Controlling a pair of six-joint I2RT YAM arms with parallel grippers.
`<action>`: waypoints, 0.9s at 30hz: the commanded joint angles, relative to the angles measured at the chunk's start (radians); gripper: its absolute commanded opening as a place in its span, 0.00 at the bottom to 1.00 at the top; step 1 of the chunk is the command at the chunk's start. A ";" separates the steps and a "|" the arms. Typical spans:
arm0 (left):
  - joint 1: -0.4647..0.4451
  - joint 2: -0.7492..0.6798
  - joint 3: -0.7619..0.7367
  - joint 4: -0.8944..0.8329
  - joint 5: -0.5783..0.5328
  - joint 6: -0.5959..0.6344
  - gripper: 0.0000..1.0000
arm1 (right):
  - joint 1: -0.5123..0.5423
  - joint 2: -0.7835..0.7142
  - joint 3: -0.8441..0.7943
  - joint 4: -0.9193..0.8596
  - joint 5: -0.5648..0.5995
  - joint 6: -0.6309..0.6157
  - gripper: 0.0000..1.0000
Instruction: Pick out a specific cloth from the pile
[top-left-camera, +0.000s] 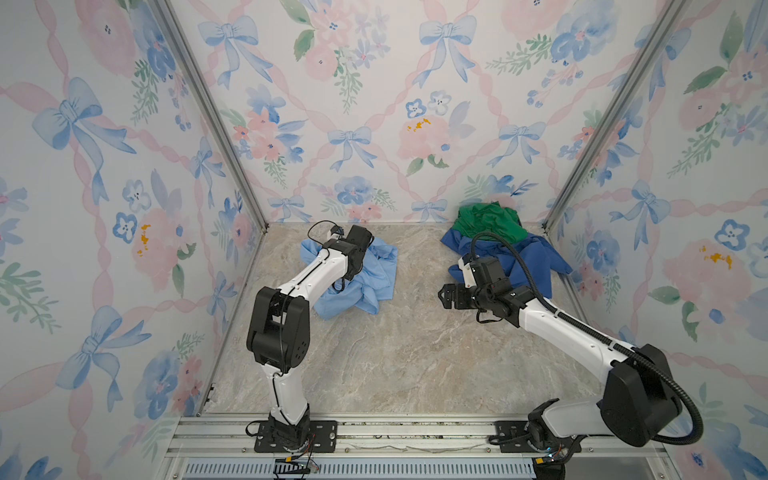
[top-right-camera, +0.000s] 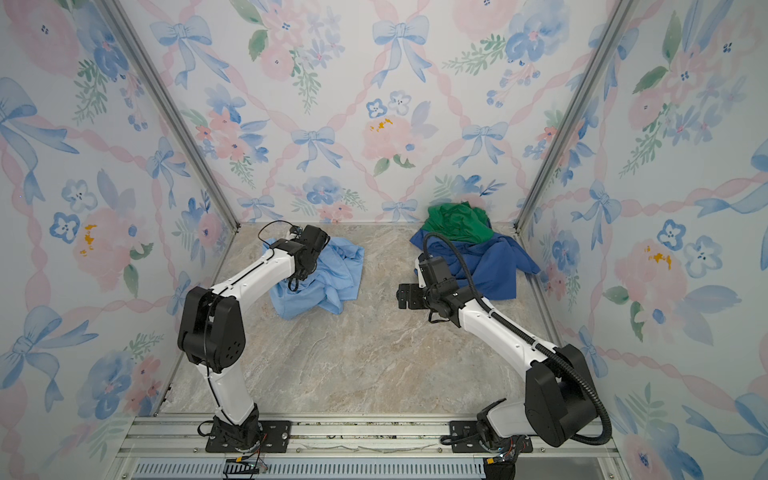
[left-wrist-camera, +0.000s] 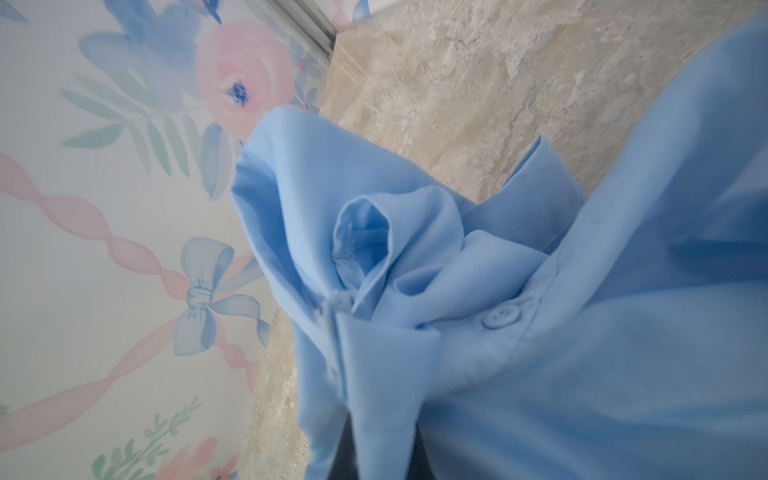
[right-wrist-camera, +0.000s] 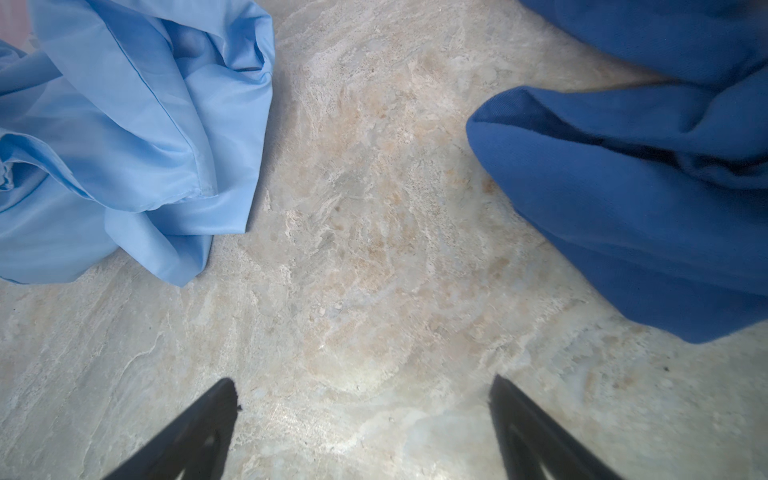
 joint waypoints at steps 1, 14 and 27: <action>-0.039 0.072 0.098 -0.028 -0.260 0.184 0.00 | 0.015 -0.031 0.004 -0.026 0.016 0.014 0.97; -0.297 0.393 0.392 -0.021 -0.372 0.496 0.00 | 0.015 -0.087 -0.045 -0.037 0.042 0.012 0.97; -0.271 0.333 0.174 0.121 0.486 0.291 0.03 | 0.006 -0.103 -0.074 -0.029 0.041 0.019 0.97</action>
